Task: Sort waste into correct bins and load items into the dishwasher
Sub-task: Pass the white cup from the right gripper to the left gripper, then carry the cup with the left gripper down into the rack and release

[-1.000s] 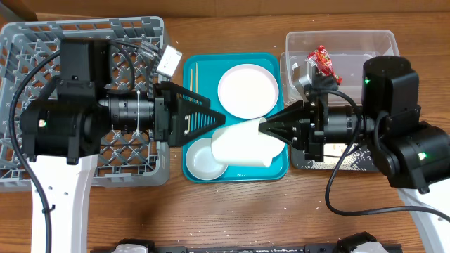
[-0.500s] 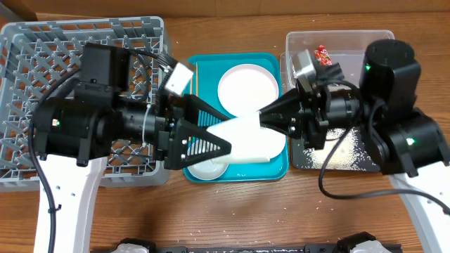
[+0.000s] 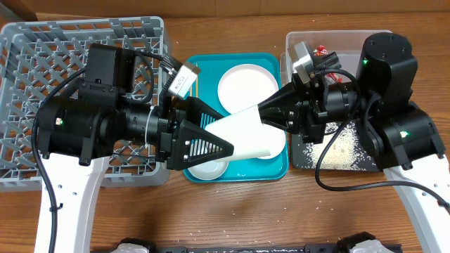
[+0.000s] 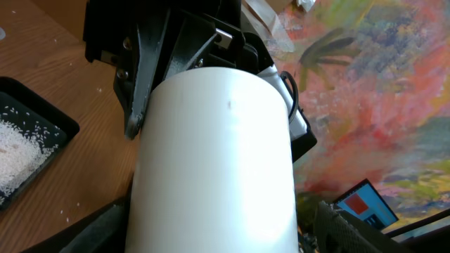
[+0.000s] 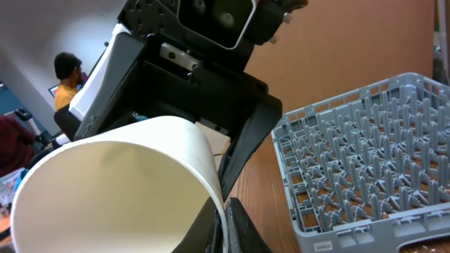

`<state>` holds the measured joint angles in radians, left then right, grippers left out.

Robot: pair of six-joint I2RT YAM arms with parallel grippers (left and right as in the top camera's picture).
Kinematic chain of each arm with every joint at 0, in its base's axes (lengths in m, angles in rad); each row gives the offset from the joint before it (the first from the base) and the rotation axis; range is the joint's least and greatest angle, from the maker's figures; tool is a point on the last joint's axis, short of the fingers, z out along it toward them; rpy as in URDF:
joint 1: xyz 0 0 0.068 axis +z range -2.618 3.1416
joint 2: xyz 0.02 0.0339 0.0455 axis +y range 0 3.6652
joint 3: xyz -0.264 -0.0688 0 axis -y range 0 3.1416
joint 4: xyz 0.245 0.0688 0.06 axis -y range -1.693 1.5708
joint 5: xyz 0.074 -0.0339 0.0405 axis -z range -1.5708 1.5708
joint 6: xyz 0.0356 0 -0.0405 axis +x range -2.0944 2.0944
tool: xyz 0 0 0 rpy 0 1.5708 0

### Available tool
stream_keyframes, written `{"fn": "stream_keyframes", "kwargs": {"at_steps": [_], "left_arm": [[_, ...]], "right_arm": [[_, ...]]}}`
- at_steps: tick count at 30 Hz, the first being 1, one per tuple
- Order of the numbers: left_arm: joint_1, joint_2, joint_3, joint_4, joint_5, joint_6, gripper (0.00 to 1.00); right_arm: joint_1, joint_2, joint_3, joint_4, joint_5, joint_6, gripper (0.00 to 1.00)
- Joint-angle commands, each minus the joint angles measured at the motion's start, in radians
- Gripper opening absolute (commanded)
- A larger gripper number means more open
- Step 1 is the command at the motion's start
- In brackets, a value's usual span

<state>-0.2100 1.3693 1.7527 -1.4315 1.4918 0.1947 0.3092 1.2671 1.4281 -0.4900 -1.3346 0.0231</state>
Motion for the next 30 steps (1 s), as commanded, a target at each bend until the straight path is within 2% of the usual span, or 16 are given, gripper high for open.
{"fn": "stream_keyframes", "kwargs": {"at_steps": [1,6,9,11,12,13,14,16,18,22,25,28,30], "left_arm": [[-0.013,-0.004,-0.004,-0.012,0.045,0.030,0.78],[-0.013,-0.004,-0.003,-0.012,0.042,0.030,0.68],[-0.013,-0.004,-0.003,-0.012,0.023,0.030,0.59],[-0.013,-0.004,-0.004,-0.012,0.009,0.030,0.56],[-0.013,-0.003,-0.004,-0.012,-0.006,0.028,0.56],[-0.012,-0.004,-0.003,-0.011,-0.035,0.026,0.56],[-0.011,-0.004,-0.003,-0.012,-0.081,0.024,0.52],[-0.009,-0.004,-0.003,-0.012,-0.222,-0.032,0.51],[0.005,-0.004,-0.003,-0.013,-0.369,-0.121,0.51],[0.080,-0.005,-0.003,-0.047,-0.550,-0.225,0.45],[0.192,-0.005,-0.003,-0.102,-0.681,-0.260,0.42],[0.322,-0.004,-0.003,-0.155,-0.901,-0.328,0.41],[0.405,-0.004,-0.006,-0.178,-1.098,-0.410,0.38]], "right_arm": [[-0.002,0.007,0.010,0.005,0.054,0.016,0.04],[-0.002,0.007,0.010,0.007,0.054,0.016,0.04],[-0.002,0.007,0.010,0.007,0.054,0.016,0.04],[-0.002,0.007,0.010,0.008,0.054,0.016,0.21],[-0.003,0.007,0.010,0.008,0.055,0.016,0.41],[-0.003,0.007,0.010,0.008,0.055,0.016,0.53],[-0.007,0.007,0.010,0.008,0.061,0.016,0.60],[-0.031,0.005,0.010,0.008,0.062,0.025,0.71],[-0.072,0.004,0.010,0.010,0.062,0.051,0.77],[-0.196,0.001,0.010,-0.006,0.065,0.165,0.82],[-0.245,0.001,0.010,-0.095,0.067,0.187,0.83],[-0.250,0.001,0.009,-0.239,0.137,0.176,0.88],[-0.243,0.002,0.009,-0.348,0.241,0.147,0.90]]}}
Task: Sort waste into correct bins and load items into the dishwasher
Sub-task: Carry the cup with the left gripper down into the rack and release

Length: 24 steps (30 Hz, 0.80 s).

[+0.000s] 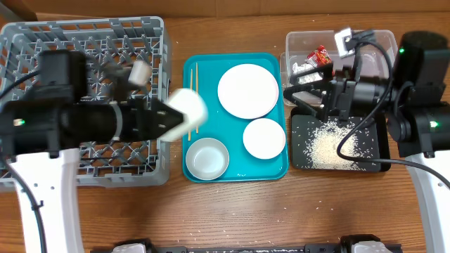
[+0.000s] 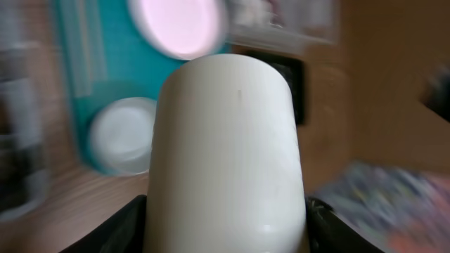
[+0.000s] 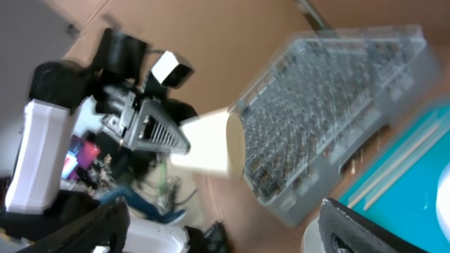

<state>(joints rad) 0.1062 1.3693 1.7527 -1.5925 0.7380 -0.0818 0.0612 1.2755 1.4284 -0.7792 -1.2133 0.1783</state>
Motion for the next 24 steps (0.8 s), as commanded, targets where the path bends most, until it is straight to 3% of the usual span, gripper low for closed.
{"fn": "stream_keyframes", "kwargs": {"at_steps": [1,3,9,17,24], "left_arm": [[0.136,-0.004,-0.016,-0.019,-0.446,-0.180,0.36],[0.188,-0.004,-0.040,-0.011,-0.531,-0.227,0.37],[0.312,-0.004,-0.203,0.095,-0.591,-0.250,0.35],[0.499,0.007,-0.455,0.267,-0.558,-0.259,0.33],[0.522,0.016,-0.523,0.345,-0.563,-0.259,0.47]], "right_arm": [[0.016,-0.005,0.008,-0.138,0.235,-0.007,0.91],[0.035,-0.005,-0.001,-0.228,0.383,-0.006,0.93],[0.092,0.007,-0.009,-0.431,0.639,-0.006,0.99],[0.107,0.023,-0.009,-0.510,0.663,-0.029,1.00],[0.107,0.024,-0.009,-0.498,0.663,-0.029,1.00]]}}
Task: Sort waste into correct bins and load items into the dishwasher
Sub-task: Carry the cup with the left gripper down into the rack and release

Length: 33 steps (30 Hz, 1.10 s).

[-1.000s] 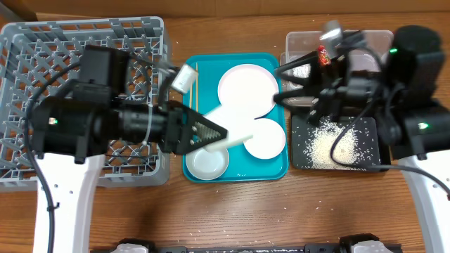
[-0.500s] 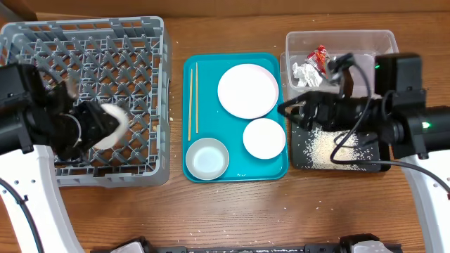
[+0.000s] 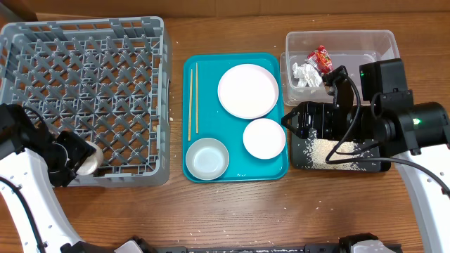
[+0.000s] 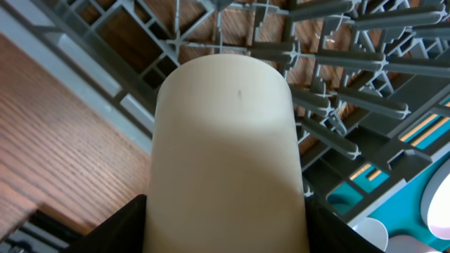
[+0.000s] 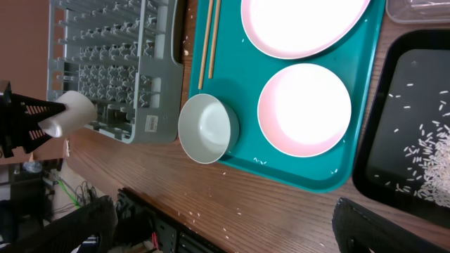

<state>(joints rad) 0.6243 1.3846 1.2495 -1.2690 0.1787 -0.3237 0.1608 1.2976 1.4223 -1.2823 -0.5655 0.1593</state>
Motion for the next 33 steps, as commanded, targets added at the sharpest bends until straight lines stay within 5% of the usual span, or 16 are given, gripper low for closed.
{"fn": "stream_keyframes", "kwargs": {"at_steps": [1,8,12,18,28,33], "left_arm": [[0.004,0.001,-0.028,0.029,-0.003,-0.018,0.49],[0.004,0.001,-0.045,0.040,0.007,-0.045,0.81],[0.004,0.001,-0.045,0.045,0.053,-0.047,0.89],[0.004,0.001,-0.001,0.024,0.174,-0.030,0.86],[-0.121,-0.065,0.391,-0.210,0.262,0.257,0.73],[-0.293,-0.201,0.430,-0.217,0.266,0.337,0.76]], "right_arm": [[0.008,0.002,-0.003,0.005,0.014,-0.010,1.00],[0.008,0.002,-0.003,0.000,0.014,-0.010,1.00],[0.008,0.002,-0.003,-0.002,0.015,-0.010,1.00],[0.008,0.002,-0.003,-0.006,0.015,-0.010,1.00],[0.008,0.005,-0.003,0.108,-0.032,-0.002,1.00],[0.009,0.010,-0.003,0.161,-0.041,0.006,0.86]]}}
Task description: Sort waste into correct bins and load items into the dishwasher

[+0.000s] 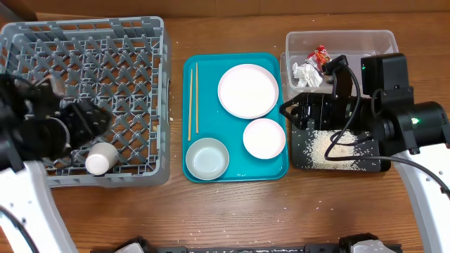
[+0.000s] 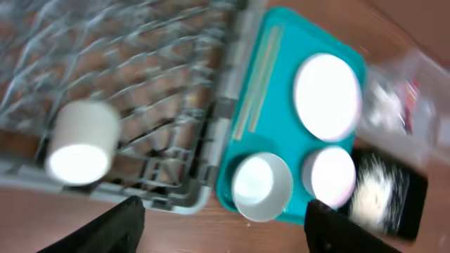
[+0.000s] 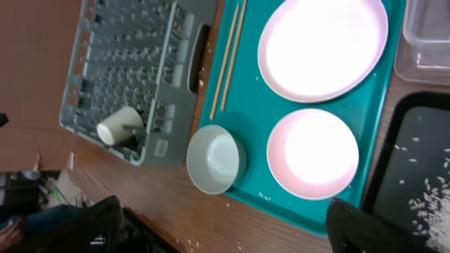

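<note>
The white cup (image 1: 102, 158) lies on its side in the front part of the grey dish rack (image 1: 84, 42), also seen as the cup (image 2: 81, 140) and the cup (image 3: 119, 125). My left gripper (image 2: 223, 208) is open and empty above the rack, blurred in the overhead view as the left gripper (image 1: 90, 118). On the teal tray (image 1: 281, 169) are a large plate (image 1: 247, 91), a small plate (image 1: 264, 138), a bowl (image 1: 207, 157) and chopsticks (image 1: 193, 98). My right gripper (image 3: 225, 207) is open and empty, at the tray's right edge (image 1: 290, 111).
A clear bin (image 1: 380, 42) at the back right holds crumpled paper and a red wrapper (image 1: 320, 56). A black tray (image 1: 373, 163) with spilled rice (image 1: 330, 144) lies in front of it. Rice grains dot the wooden table (image 1: 232, 211).
My left gripper was shut on the cup at the rack's front left; now the cup lies in the rack and the gripper is open above it. The right arm has hardly moved.
Both grippers were at the white cup over the teal tray. Then my left gripper alone held it by the rack's right side, the right arm back over the bins. Then the cup was at the rack's front left, and now it lies released in the rack.
</note>
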`<state>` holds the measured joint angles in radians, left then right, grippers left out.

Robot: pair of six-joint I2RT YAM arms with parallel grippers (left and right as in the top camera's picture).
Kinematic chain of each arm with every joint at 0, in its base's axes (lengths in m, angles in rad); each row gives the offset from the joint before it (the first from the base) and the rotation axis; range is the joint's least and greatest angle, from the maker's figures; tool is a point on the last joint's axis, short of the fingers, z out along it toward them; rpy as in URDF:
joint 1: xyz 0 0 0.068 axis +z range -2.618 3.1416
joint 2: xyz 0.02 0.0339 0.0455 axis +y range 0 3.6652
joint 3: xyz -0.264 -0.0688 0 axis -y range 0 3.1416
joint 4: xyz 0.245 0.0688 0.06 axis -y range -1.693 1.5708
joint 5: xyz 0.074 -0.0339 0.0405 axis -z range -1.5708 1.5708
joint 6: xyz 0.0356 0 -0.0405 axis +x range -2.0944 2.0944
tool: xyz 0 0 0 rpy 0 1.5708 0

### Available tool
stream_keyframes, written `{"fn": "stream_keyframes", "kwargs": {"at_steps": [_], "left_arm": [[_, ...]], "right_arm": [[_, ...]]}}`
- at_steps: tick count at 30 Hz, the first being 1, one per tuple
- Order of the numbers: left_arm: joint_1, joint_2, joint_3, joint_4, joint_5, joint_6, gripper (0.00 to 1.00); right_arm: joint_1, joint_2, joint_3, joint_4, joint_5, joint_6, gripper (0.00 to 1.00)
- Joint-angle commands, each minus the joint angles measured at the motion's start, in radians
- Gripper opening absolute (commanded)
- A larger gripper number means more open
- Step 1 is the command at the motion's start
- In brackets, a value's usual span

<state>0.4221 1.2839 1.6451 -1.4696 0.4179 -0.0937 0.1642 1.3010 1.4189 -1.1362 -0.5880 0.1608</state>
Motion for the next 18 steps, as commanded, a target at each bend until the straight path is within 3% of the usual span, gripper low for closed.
{"fn": "stream_keyframes", "kwargs": {"at_steps": [1,3,4,7,8,9,12,14,18], "left_arm": [[-0.125,-0.130,0.034,-0.019,0.025,0.122,0.77],[-0.184,-0.185,0.034,-0.018,0.013,0.158,0.78],[-0.203,-0.206,0.034,-0.016,0.013,0.171,0.78],[-0.240,-0.269,0.034,-0.006,0.013,0.176,0.82],[-0.243,-0.286,0.034,-0.005,0.013,0.176,0.96],[-0.242,-0.300,0.034,-0.008,0.012,0.176,1.00],[-0.242,-0.317,0.034,-0.016,0.012,0.176,1.00],[-0.242,-0.317,0.034,-0.017,0.012,0.176,1.00],[-0.242,-0.316,0.034,-0.019,0.013,0.176,1.00]], "right_arm": [[0.006,0.011,0.001,0.018,-0.018,0.006,0.83],[0.024,0.028,0.001,0.015,0.010,0.007,0.70],[0.040,0.038,0.001,0.010,0.039,0.007,0.69],[0.130,0.085,0.001,-0.010,0.150,0.008,0.69],[0.172,0.109,0.001,-0.010,0.181,0.008,0.69],[0.204,0.129,0.001,-0.004,0.205,0.019,0.69],[0.280,0.190,0.001,0.023,0.267,0.065,0.69],[0.311,0.224,0.001,0.042,0.273,0.080,0.72],[0.348,0.250,0.001,0.060,0.273,0.080,0.96]]}}
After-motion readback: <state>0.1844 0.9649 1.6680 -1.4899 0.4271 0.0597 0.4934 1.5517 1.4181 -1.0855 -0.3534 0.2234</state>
